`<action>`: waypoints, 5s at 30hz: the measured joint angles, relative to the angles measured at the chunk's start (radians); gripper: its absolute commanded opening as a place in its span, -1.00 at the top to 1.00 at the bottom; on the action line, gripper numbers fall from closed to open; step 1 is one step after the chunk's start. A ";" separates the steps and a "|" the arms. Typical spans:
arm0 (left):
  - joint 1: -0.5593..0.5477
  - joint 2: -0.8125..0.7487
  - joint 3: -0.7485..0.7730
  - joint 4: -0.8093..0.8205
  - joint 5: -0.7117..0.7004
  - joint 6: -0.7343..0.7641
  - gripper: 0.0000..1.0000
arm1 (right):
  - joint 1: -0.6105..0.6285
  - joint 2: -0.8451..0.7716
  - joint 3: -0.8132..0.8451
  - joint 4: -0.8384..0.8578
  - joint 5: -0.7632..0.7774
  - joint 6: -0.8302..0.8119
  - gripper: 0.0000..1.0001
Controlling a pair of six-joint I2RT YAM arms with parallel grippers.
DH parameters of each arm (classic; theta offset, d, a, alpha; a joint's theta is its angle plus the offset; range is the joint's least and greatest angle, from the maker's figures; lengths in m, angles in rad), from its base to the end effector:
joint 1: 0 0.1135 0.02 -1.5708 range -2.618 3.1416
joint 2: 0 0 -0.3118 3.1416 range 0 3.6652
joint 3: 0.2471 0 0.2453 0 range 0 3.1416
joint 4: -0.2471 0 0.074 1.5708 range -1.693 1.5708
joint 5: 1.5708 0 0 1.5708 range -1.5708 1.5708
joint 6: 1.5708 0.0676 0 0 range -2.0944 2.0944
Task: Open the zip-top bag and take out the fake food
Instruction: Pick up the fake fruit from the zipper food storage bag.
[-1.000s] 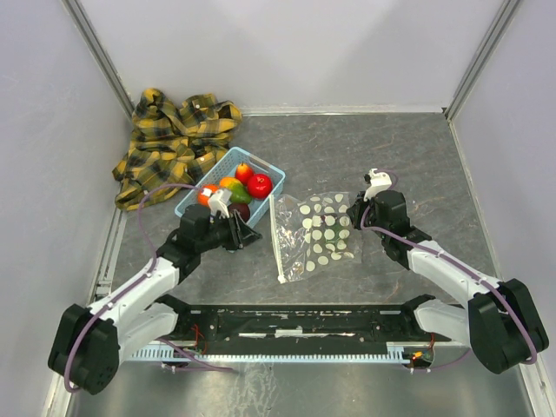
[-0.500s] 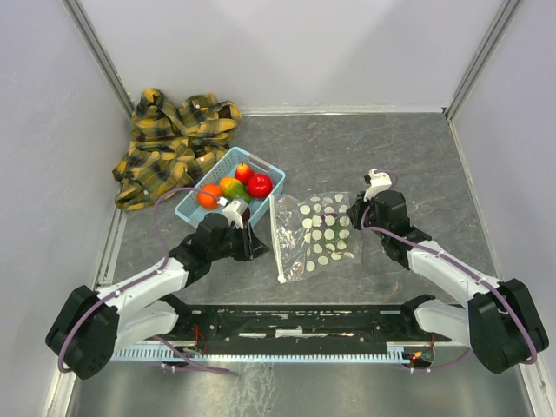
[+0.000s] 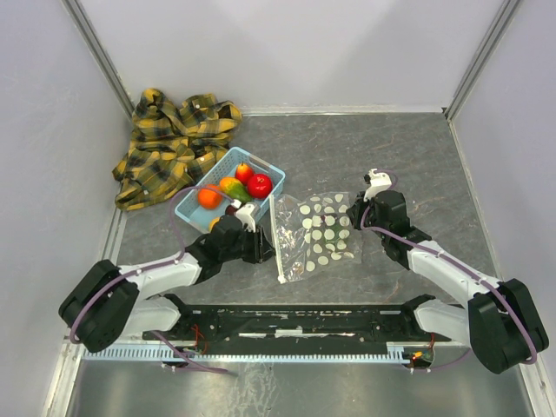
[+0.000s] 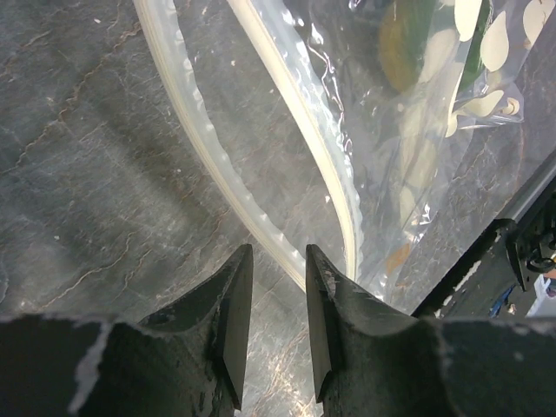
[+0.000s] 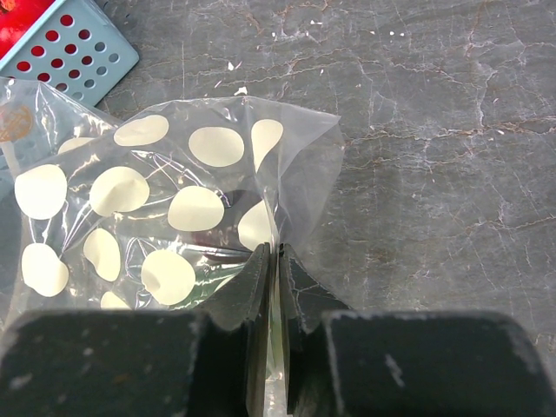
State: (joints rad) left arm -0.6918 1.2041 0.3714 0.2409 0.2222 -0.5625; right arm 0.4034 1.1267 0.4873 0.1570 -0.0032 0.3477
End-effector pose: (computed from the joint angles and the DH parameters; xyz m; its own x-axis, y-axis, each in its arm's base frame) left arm 0.1667 -0.1574 0.1909 -0.7704 -0.0373 -0.6365 0.4164 0.7265 -0.5466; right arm 0.2189 0.0937 0.2356 -0.5358 0.1418 -0.8324 -0.2261 0.9257 0.3033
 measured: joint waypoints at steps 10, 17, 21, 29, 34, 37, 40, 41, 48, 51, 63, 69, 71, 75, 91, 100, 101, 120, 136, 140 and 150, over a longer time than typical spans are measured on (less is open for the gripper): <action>-0.019 0.048 0.008 0.128 -0.009 0.008 0.08 | 0.000 0.001 0.000 0.000 -0.016 -0.001 0.63; -0.032 0.110 0.005 0.294 0.024 0.010 -0.10 | 0.000 0.013 0.000 0.000 -0.050 -0.005 0.58; -0.057 0.129 -0.011 0.385 0.035 0.011 -0.18 | 0.000 0.029 0.000 -0.002 -0.087 -0.011 0.54; -0.097 0.164 -0.062 0.543 0.040 0.013 -0.23 | 0.000 0.006 0.000 -0.038 -0.121 -0.019 0.22; -0.113 0.189 -0.068 0.583 0.034 0.013 -0.25 | 0.000 -0.100 0.000 -0.098 -0.106 -0.030 0.16; -0.120 0.198 -0.071 0.599 0.027 0.012 -0.25 | 0.000 -0.172 0.000 -0.135 -0.090 -0.033 0.15; -0.123 0.203 -0.073 0.608 0.016 0.012 -0.25 | -0.001 -0.204 0.000 -0.167 -0.081 -0.034 0.17; -0.124 0.205 -0.074 0.608 0.015 0.012 -0.25 | -0.001 -0.204 0.001 -0.183 -0.080 -0.033 0.19; -0.124 0.210 -0.077 0.616 0.012 0.011 -0.25 | 0.000 -0.116 0.012 -0.278 -0.078 0.006 0.40; -0.124 0.216 -0.077 0.623 0.011 0.011 -0.25 | -0.001 -0.089 0.012 -0.294 -0.069 0.028 0.44; -0.128 0.257 -0.077 0.623 0.003 0.011 -0.26 | 0.000 0.058 0.018 -0.283 -0.060 0.053 0.55; -0.138 0.285 -0.068 0.614 -0.001 0.011 -0.28 | 0.000 0.080 0.018 -0.259 -0.096 0.052 0.54; -0.142 0.291 -0.061 0.613 -0.003 0.011 -0.29 | 0.000 0.091 0.018 -0.248 -0.118 0.052 0.54; -0.150 0.293 -0.050 0.612 -0.003 0.011 -0.32 | 0.000 0.113 0.018 -0.216 -0.179 0.050 0.53; -0.168 0.308 -0.039 0.610 -0.006 0.180 -0.35 | 0.000 0.203 0.085 -0.173 -0.313 0.025 0.39; -0.181 0.328 -0.040 0.673 -0.010 0.430 -0.45 | 0.000 0.249 0.142 -0.171 -0.357 0.002 0.39; -0.181 0.337 -0.042 0.688 -0.011 0.454 -0.47 | 0.000 0.259 0.147 -0.171 -0.362 0.001 0.40; -0.214 0.488 -0.049 0.848 -0.064 0.619 -0.59 | 0.027 0.354 0.194 -0.169 -0.410 -0.019 0.43; -0.259 0.562 -0.050 0.937 -0.167 0.750 -0.90 | 0.073 0.381 0.209 -0.164 -0.432 -0.026 0.43; -0.259 0.567 -0.050 0.942 -0.171 0.750 -0.90 | 0.087 0.389 0.216 -0.156 -0.442 -0.031 0.43; -0.259 0.578 -0.031 0.944 -0.180 0.750 -0.85 | 0.118 0.405 0.221 -0.149 -0.453 -0.036 0.44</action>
State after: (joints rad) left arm -0.9508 1.7824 0.3405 1.1847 0.0425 0.1871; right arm 0.5213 1.5314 0.7086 0.0078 -0.4564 0.3119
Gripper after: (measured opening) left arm 0.936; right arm 0.286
